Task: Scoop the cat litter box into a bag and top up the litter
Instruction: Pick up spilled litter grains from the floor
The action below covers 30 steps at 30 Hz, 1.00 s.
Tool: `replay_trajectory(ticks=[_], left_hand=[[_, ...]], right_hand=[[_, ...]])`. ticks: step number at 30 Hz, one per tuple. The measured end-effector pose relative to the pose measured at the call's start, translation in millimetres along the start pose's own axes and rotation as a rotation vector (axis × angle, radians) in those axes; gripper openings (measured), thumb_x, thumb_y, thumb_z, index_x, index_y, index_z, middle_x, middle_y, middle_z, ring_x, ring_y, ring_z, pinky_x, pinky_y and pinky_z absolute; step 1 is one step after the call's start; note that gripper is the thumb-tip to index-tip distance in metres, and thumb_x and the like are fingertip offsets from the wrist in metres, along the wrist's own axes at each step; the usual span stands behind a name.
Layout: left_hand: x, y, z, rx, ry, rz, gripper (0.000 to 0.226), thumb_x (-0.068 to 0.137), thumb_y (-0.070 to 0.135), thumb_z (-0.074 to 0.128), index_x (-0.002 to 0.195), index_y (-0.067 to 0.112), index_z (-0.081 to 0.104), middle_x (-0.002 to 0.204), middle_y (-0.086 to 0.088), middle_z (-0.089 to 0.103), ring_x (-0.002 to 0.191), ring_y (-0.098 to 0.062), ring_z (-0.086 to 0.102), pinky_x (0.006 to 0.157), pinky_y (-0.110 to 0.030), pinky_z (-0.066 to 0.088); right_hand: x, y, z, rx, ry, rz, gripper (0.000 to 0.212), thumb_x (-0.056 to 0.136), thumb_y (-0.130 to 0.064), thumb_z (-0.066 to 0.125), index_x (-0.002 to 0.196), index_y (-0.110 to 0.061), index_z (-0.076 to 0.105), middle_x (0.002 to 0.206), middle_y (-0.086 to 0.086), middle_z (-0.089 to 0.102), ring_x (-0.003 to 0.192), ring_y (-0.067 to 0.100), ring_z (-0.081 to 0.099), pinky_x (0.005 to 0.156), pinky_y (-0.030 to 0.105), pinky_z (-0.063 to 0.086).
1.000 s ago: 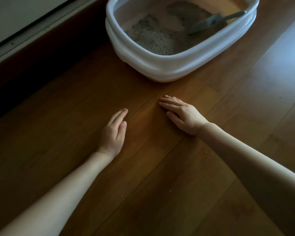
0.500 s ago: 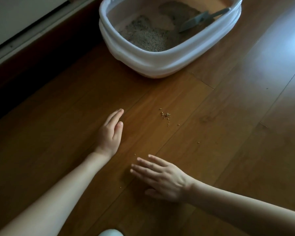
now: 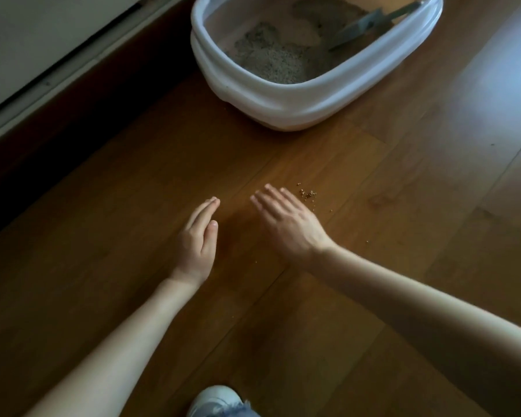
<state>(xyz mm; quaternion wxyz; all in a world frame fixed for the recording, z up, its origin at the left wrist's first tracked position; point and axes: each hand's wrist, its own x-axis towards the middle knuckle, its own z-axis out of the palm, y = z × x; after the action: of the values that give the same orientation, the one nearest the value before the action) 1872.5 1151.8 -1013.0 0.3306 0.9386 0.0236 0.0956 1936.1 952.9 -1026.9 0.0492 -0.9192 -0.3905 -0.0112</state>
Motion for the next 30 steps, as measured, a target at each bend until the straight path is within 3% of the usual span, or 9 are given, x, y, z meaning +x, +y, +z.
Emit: replay_trajectory(ticks=[4,7,12,15,18,20,22,26,30], left_hand=[[1,-15,-13,0.015,0.095,-0.093,0.04,0.095,0.013,0.036,0.13,0.002,0.053,0.134,-0.011,0.053,0.124,-0.014,0.046,0.103,-0.008,0.029],[5,-19,-16,0.02,0.118,-0.127,0.04,0.096,0.014,0.036,0.13,0.004,0.053,0.134,-0.01,0.053,0.123,-0.012,0.045,0.101,-0.006,0.03],[10,-20,-18,0.021,0.147,-0.134,0.038,0.098,0.012,0.037,0.132,0.007,0.052,0.137,-0.007,0.051,0.126,-0.014,0.044,0.103,-0.022,0.034],[13,-17,-17,0.011,0.166,-0.188,0.037,0.1,0.01,0.037,0.134,0.011,0.05,0.14,-0.003,0.048,0.126,-0.007,0.041,0.099,-0.012,0.031],[18,-15,-16,0.017,0.169,-0.191,0.037,0.1,0.012,0.036,0.135,0.012,0.049,0.141,-0.003,0.047,0.127,-0.008,0.04,0.094,-0.004,0.028],[25,-17,-14,0.038,0.149,-0.168,0.038,0.1,0.013,0.036,0.136,0.01,0.048,0.141,-0.005,0.047,0.129,-0.012,0.041,0.096,-0.005,0.027],[35,-23,-10,0.102,0.075,-0.133,0.043,0.099,0.022,0.033,0.139,0.01,0.044,0.145,-0.008,0.042,0.133,-0.019,0.038,0.103,-0.016,0.028],[62,-40,2,0.341,-0.122,-0.148,0.059,0.098,0.043,0.02,0.15,0.014,0.018,0.158,-0.006,0.015,0.145,-0.021,0.011,0.116,-0.037,0.012],[83,-40,16,0.463,-0.201,-0.154,0.065,0.097,0.047,0.012,0.151,0.011,0.01,0.159,-0.007,0.003,0.146,-0.02,-0.001,0.117,-0.036,-0.001]], right_hand=[[-42,-104,20,0.137,-0.048,-0.449,0.057,0.094,-0.04,0.036,0.146,-0.017,0.036,0.15,0.003,0.038,0.143,0.022,0.025,0.12,0.04,0.009],[-51,-129,31,0.046,-0.127,-0.63,0.057,0.098,-0.043,0.028,0.15,-0.021,0.026,0.156,-0.003,0.027,0.146,0.019,0.013,0.12,0.038,-0.003],[-24,-76,26,0.01,-0.11,-0.462,0.057,0.095,-0.042,0.024,0.148,-0.022,0.031,0.153,-0.004,0.032,0.145,0.021,0.019,0.118,0.04,0.001],[-7,-16,9,-0.006,-0.13,-0.232,0.059,0.095,-0.041,0.019,0.15,-0.02,0.026,0.154,-0.002,0.03,0.144,0.022,0.021,0.119,0.042,0.007],[5,27,2,-0.094,-0.11,-0.023,0.06,0.096,-0.04,0.013,0.151,-0.017,0.021,0.156,0.0,0.024,0.146,0.022,0.016,0.119,0.04,0.002],[9,29,0,-0.109,-0.066,0.061,0.057,0.098,-0.037,0.021,0.151,-0.014,0.02,0.157,0.004,0.022,0.146,0.025,0.014,0.118,0.039,-0.002],[4,4,4,-0.049,-0.055,-0.002,0.058,0.098,-0.035,0.028,0.151,-0.014,0.017,0.158,0.005,0.018,0.146,0.025,0.011,0.118,0.039,-0.003],[-32,-67,9,0.171,-0.094,-0.416,0.052,0.099,-0.035,0.03,0.148,-0.018,0.031,0.153,0.001,0.032,0.145,0.019,0.02,0.12,0.035,0.008],[-36,-54,15,0.246,-0.165,-0.397,0.055,0.099,-0.037,0.033,0.15,-0.018,0.026,0.156,0.0,0.025,0.146,0.017,0.013,0.12,0.032,-0.001]])
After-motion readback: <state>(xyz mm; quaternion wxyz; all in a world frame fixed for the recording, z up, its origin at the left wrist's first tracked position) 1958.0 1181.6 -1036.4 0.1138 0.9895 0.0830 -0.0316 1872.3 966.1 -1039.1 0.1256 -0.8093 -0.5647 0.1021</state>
